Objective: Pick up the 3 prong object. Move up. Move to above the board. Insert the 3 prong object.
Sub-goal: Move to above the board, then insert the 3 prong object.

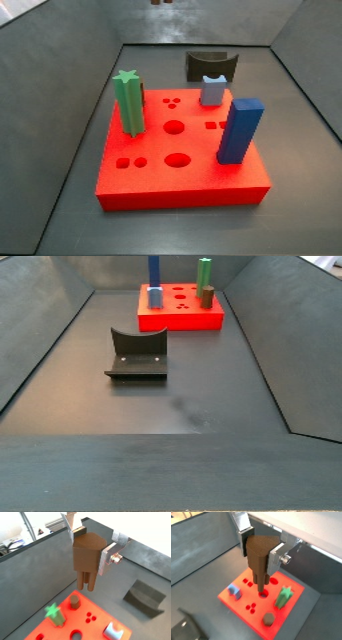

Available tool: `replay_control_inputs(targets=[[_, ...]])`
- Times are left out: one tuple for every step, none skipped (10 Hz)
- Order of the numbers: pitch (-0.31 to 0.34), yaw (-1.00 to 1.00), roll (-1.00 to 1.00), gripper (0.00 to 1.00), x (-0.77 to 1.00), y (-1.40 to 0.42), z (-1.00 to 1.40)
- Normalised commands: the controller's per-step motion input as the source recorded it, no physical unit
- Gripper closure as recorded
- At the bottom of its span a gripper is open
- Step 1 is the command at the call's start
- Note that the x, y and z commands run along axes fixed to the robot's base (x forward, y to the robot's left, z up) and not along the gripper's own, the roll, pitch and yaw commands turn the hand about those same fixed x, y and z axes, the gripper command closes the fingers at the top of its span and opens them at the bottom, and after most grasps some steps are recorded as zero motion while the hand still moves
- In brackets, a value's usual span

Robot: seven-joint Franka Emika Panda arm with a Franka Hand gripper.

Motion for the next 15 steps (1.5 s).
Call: replay_control_inputs(targets=[[0.125,0.01,0.01,1.00,0.17,-0.56,0.13],[0.102,0.01,0.02,1.00,0.11,-0.29,0.08],[0.083,0.01,0.03,1.00,0.08,-0.18,0.06],[0.000,0.00,0.00,1.00,0.00,0.02,0.00],[0.000,0.00,0.00,1.00,-0.01,0.03,0.00],[0.000,0.00,0.00,1.00,-0.01,0.01,-0.04],[0.000,0.00,0.00,1.00,-0.04,0.03,-0.12],[0.000,0.00,0.02,1.00,-0.04,0.04,-0.19],[0.000,0.00,0.00,1.00,-0.03,0.00,0.00],[0.000,-0.05,0.00,1.00,0.00,0.01,-0.02],[-0.006,-0.02,0.01,1.00,0.00,0.02,-0.13],[-0.020,0.00,0.10,1.00,0.00,0.04,-0.33],[-0.014,0.16,0.17,1.00,0.00,0.08,-0.51],[-0.003,0.33,0.23,1.00,0.13,0.07,-0.69],[-0.050,0.48,0.21,1.00,0.11,0.13,-0.80]])
